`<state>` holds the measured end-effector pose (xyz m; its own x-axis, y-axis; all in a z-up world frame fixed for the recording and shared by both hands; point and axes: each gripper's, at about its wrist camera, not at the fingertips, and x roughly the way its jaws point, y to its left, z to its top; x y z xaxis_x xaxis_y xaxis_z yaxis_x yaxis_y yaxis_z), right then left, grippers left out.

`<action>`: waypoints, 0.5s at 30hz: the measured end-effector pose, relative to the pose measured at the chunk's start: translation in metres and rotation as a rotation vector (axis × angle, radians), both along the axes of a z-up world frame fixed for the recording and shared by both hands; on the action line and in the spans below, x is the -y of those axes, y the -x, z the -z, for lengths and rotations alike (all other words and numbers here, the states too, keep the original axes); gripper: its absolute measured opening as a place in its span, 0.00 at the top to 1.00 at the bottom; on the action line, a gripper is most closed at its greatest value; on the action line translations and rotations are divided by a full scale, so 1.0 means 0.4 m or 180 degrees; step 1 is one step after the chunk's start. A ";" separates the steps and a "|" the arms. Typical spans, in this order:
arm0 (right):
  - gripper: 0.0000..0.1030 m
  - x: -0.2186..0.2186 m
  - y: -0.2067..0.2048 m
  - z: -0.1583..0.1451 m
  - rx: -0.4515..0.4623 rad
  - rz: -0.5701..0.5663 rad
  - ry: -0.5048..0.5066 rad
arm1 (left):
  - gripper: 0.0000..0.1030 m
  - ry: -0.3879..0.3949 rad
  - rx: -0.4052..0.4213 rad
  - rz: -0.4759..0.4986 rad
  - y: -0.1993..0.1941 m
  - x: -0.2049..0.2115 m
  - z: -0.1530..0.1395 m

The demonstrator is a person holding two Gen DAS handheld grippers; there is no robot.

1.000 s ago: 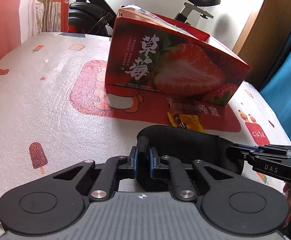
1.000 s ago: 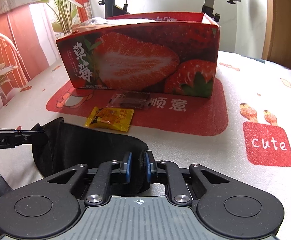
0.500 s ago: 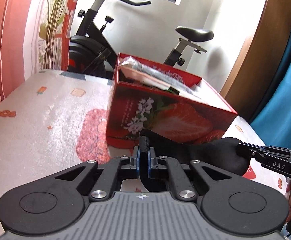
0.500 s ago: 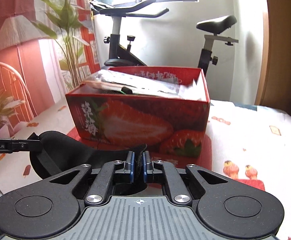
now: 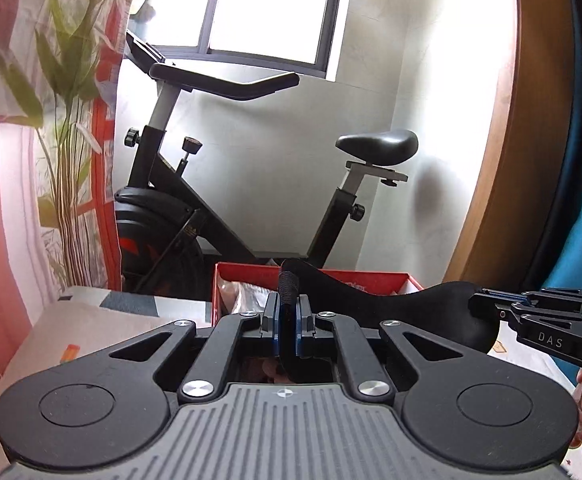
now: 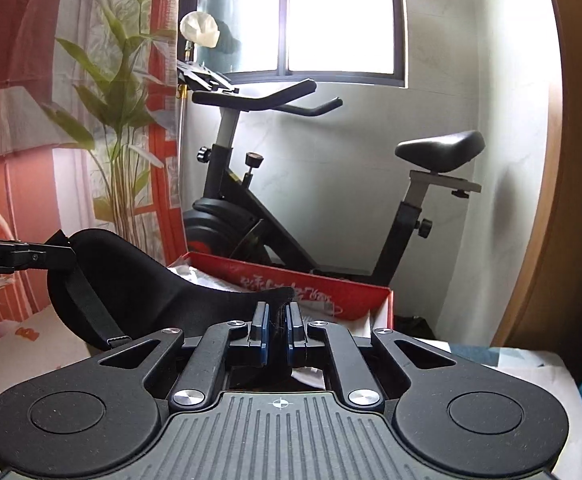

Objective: Organize soft objects
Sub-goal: 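Lift the black eye mask with both grippers over the red box, then lower the eye mask into the box and open both grippers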

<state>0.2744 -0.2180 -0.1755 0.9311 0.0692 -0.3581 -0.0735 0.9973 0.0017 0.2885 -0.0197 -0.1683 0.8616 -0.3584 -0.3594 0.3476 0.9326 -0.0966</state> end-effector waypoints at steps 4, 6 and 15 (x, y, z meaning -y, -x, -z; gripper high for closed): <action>0.92 0.015 -0.090 0.023 -0.0020 0.0031 0.0063 | 0.92 -0.0072 -0.0086 -0.0059 -0.077 0.030 0.024; 0.92 0.018 -0.125 0.053 -0.0086 0.0047 0.0094 | 0.92 -0.0106 -0.0170 -0.0086 -0.111 0.036 0.047; 0.91 0.043 -0.189 0.168 -0.0372 0.0134 0.0154 | 0.89 -0.0310 -0.0353 -0.0009 -0.151 0.048 0.128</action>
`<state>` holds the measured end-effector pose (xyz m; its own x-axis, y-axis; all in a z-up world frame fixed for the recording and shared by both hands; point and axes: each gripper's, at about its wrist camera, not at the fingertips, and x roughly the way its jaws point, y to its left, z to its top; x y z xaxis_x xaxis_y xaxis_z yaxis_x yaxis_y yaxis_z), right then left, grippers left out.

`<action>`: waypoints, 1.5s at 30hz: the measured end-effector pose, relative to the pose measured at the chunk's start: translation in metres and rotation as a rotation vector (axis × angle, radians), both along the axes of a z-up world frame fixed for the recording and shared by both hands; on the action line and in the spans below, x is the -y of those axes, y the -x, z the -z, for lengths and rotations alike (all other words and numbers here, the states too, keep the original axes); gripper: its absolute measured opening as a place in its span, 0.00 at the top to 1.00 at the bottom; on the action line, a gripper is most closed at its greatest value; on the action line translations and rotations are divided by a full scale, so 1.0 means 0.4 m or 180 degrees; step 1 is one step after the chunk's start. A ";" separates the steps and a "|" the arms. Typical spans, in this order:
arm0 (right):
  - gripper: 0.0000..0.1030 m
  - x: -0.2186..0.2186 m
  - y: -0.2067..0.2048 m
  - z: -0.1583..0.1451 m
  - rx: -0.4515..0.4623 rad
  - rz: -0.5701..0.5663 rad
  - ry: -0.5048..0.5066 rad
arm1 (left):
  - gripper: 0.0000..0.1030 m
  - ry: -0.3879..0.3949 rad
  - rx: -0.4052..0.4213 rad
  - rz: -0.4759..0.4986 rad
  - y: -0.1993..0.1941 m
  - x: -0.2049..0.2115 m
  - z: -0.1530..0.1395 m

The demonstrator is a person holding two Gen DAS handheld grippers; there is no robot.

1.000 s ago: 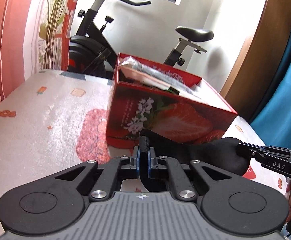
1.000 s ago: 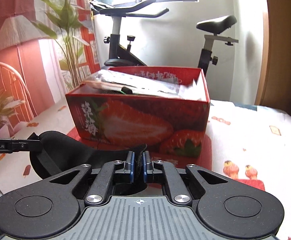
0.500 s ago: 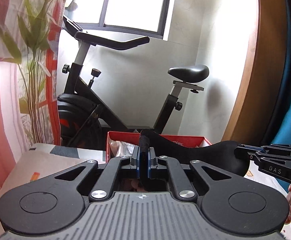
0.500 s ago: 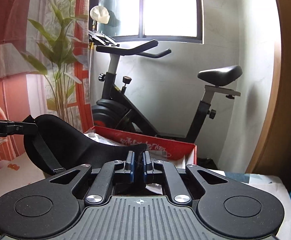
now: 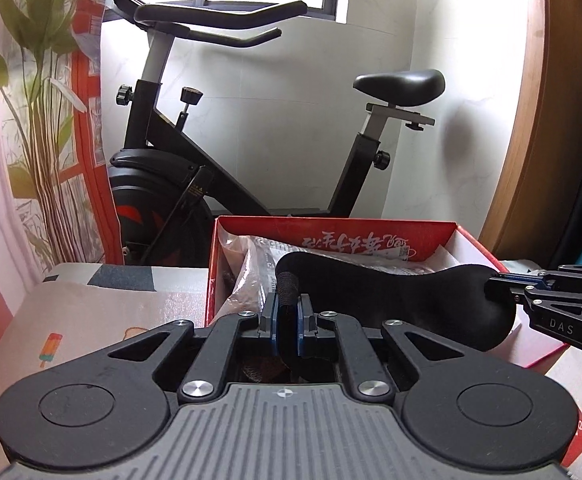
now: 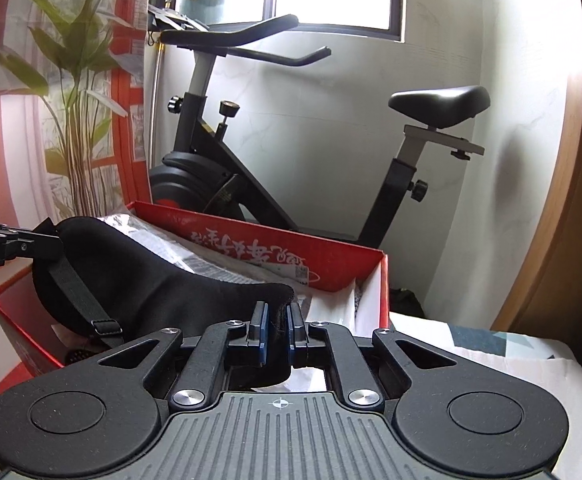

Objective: Organize soft objects
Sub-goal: 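Lower the eye mask into the box and open both grippers, then move the left gripper to the yellow packet while the right gripper reaches the clear wrapped candy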

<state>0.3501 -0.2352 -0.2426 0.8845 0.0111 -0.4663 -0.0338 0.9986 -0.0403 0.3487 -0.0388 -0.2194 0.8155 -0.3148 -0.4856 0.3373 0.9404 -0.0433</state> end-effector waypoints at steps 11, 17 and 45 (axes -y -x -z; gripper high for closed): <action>0.57 0.023 0.063 0.019 0.0010 0.0056 -0.0101 | 0.44 0.0005 -0.0075 0.0252 0.047 -0.006 -0.001; 0.40 0.024 0.138 -0.007 0.0135 0.0007 -0.0278 | 0.07 0.0066 0.0014 0.0205 0.123 -0.018 -0.007; 0.00 0.035 0.341 0.159 -0.0189 0.0400 -0.0896 | 0.00 -0.0062 -0.1000 0.0269 0.262 0.130 0.269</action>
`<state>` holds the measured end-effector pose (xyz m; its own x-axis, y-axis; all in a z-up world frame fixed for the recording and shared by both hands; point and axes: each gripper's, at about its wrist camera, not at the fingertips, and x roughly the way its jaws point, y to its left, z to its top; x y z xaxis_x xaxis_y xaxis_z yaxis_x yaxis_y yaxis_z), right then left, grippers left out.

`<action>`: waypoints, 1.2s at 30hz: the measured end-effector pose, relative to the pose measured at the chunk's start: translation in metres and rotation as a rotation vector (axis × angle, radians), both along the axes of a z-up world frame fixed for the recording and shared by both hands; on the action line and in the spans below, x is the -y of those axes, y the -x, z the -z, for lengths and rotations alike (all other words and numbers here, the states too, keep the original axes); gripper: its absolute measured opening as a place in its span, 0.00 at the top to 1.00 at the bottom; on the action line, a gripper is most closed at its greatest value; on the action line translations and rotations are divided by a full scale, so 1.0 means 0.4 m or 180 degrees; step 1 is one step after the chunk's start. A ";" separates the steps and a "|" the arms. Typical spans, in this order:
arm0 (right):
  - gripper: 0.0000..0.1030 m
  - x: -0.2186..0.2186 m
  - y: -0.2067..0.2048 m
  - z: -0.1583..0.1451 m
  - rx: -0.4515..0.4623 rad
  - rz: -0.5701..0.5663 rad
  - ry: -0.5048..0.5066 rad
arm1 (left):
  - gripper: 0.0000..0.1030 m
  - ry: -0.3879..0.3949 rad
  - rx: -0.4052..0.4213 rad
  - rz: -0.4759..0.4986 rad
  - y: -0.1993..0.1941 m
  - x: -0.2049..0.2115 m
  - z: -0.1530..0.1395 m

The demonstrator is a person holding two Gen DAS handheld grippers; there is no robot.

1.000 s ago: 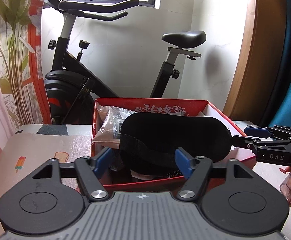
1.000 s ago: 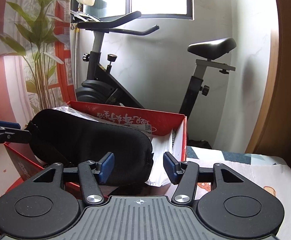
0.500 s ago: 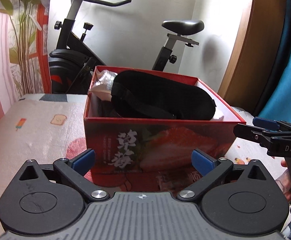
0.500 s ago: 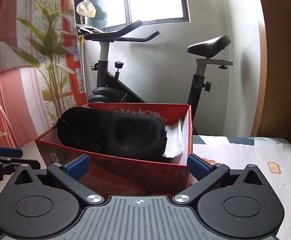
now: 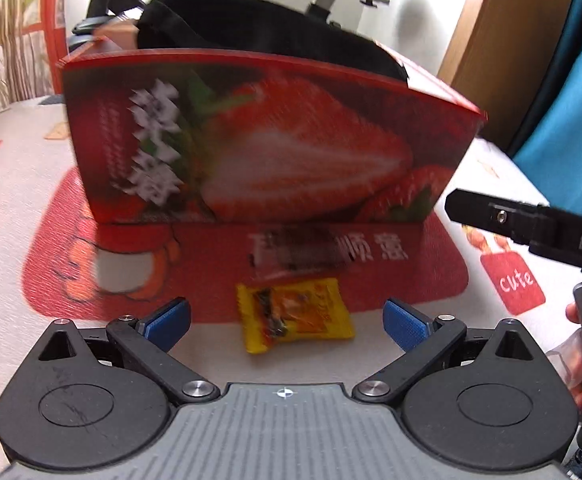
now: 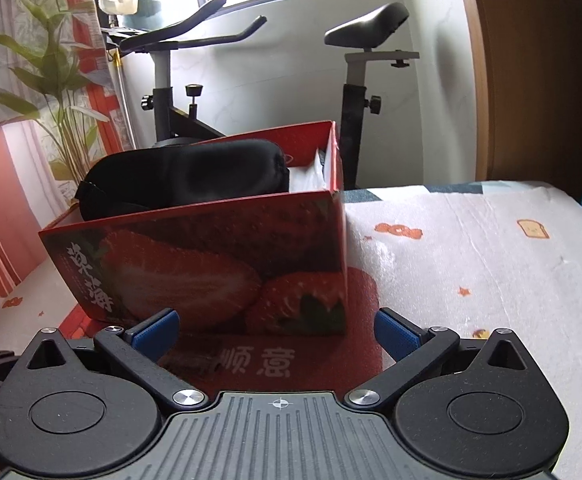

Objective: Organize soft objects
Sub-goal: 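Move the left gripper to the yellow packet while the right gripper reaches the clear wrapped candy, then close the left gripper on the yellow packet while the right gripper grasps the clear candy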

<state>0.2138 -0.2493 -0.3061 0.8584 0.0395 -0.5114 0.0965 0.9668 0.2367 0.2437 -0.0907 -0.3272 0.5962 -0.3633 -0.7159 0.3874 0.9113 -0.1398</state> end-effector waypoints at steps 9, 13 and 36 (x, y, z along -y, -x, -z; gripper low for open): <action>0.00 0.049 0.009 0.029 -0.0063 0.0142 -0.0088 | 0.08 -0.0356 0.0154 -0.0084 -0.012 0.069 0.042; 0.00 0.049 0.000 0.040 -0.0107 0.0121 -0.0128 | 0.31 -0.0505 0.0346 -0.0031 0.005 0.070 0.043; 0.08 -0.226 -0.178 0.097 -0.0617 -0.0513 0.0217 | 0.40 -0.0275 0.0506 -0.0688 -0.044 -0.311 -0.102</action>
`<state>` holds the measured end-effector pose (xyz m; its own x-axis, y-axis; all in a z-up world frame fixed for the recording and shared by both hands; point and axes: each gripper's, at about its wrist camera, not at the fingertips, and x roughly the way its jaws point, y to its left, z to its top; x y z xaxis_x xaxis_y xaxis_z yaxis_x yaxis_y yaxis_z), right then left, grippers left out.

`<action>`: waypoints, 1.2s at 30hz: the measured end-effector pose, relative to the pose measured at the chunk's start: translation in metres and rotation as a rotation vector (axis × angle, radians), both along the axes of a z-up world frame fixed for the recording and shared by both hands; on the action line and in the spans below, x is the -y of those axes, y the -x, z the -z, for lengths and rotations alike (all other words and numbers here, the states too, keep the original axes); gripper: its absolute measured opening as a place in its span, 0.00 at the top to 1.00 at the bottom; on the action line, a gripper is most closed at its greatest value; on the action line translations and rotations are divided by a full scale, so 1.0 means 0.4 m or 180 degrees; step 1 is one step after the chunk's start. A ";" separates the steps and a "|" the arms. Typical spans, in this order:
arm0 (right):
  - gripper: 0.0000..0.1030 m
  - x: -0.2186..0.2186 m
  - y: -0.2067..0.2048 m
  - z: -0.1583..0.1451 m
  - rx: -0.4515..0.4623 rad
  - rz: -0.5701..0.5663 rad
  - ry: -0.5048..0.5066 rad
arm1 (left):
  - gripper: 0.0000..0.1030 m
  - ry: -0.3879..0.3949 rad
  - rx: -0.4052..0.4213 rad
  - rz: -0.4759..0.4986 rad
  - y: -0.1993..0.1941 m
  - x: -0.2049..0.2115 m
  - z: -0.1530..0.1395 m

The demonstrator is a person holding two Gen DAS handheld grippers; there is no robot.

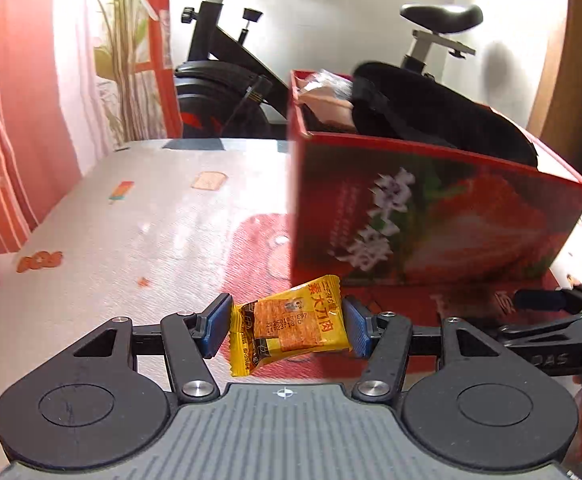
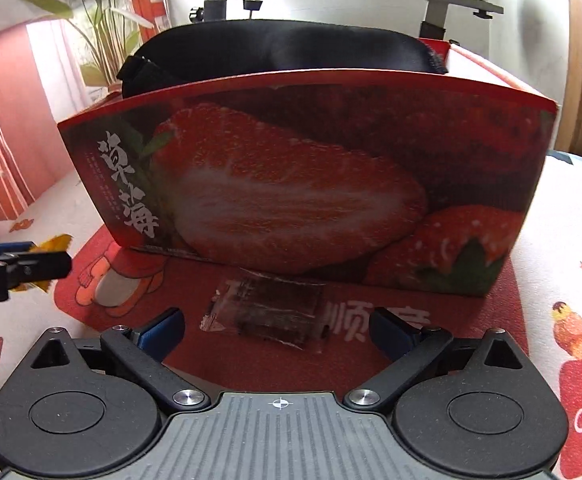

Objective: Organize soft objects
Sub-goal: 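Close the left gripper on the yellow packet while the right gripper grasps the clear candy, then carry both items over the red box and open both grippers to drop them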

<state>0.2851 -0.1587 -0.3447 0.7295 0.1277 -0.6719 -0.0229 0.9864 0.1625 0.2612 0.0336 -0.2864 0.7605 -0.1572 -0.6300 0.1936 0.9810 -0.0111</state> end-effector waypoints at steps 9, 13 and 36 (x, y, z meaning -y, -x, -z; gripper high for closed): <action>0.09 -0.089 -0.053 0.026 -0.0098 0.0231 0.0412 | 0.40 0.0155 0.0018 -0.0096 0.011 -0.048 -0.014; 0.29 -0.103 -0.036 0.022 -0.0023 0.0100 0.0445 | 0.40 0.0181 0.0017 -0.0100 0.008 -0.050 -0.001; 0.89 -0.029 0.106 -0.012 0.0392 0.0028 0.0200 | 0.40 0.0127 0.0179 0.0017 0.073 0.002 -0.052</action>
